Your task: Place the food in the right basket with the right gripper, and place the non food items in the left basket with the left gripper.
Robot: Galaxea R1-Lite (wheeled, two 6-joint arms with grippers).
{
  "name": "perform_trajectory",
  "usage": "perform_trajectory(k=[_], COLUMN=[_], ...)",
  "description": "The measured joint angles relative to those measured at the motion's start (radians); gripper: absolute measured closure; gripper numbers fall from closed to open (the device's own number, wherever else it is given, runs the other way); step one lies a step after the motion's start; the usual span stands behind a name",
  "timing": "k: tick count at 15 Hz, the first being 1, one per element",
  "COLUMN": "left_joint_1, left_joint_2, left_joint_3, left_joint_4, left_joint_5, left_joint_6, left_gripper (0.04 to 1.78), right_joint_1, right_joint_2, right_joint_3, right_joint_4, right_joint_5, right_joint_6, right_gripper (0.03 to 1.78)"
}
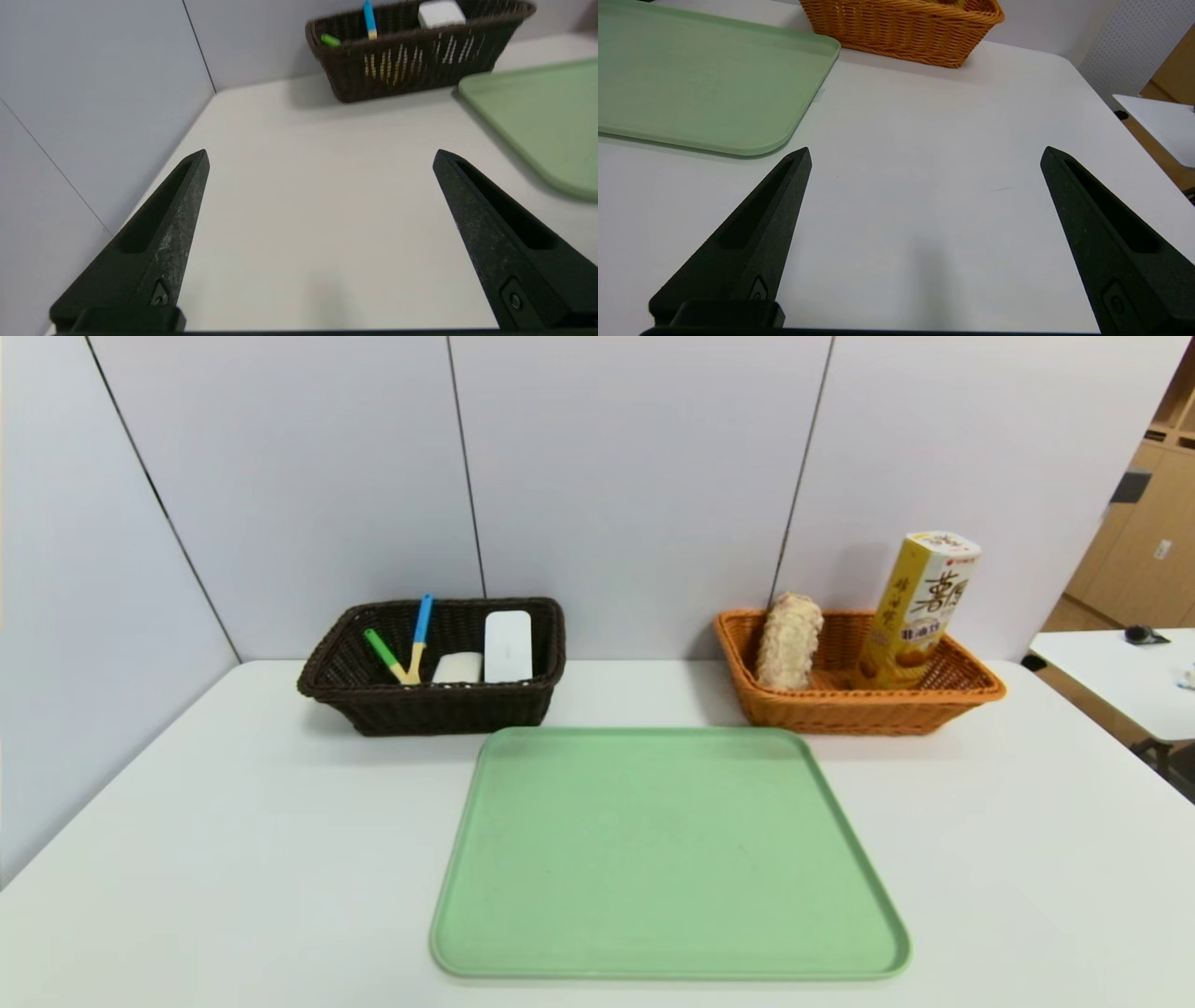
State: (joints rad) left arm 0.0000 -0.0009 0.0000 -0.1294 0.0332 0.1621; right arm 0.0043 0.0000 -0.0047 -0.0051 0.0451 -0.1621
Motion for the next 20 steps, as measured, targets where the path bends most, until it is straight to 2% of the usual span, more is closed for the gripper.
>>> perform_trajectory(k=[2,3,5,7,20], left_joint_1=[0.0,0.0,0.0,0.001,0.001], left_joint_2=[0.0,0.0,0.0,0.001,0.001], left_joint_3=[0.0,0.0,0.0,0.0,0.0], left_joint_4=[0.059,0.097,0.106,0.086,0.079], left_joint_5=[-0.04,-0.045,-0.018,0.001,0.0], left_joint_6=[-0.037,-0.069,-0.182,-0.277,-0.268], left_gripper=[0.13,0.13,0.13,0.13,0.13], right_joint_1=[0.0,0.0,0.0,-0.001,-0.001], right_joint_2=[0.0,0.0,0.001,0.001,0.0], right_joint_3=[-0.003,-0.005,-0.006,-0.006,-0.005], right_joint_4=[0.018,0.02,0.017,0.014,0.013], right_joint_5=[-0.01,-0.03,-0.063,-0.066,-0.065], right_joint_6=[0.079,0.127,0.21,0.219,0.218], right_gripper=[0.12,0.12,0.12,0.12,0.12])
